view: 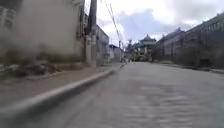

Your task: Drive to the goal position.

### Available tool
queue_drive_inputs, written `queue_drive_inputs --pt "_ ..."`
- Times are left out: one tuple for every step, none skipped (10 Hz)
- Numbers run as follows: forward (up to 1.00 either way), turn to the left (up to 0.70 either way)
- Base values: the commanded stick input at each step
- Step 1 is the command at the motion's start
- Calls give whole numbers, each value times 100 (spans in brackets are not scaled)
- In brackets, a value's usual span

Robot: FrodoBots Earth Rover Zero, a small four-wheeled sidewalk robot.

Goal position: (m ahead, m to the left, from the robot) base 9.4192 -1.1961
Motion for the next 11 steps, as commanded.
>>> queue_drive_inputs --pt "100 0" --pt "100 0" --pt "100 0" --pt "100 -21" --pt "100 -40" --pt "100 -40" --pt "100 -40" --pt "100 -40" --pt "100 -40" --pt "100 -40" --pt "100 -40"
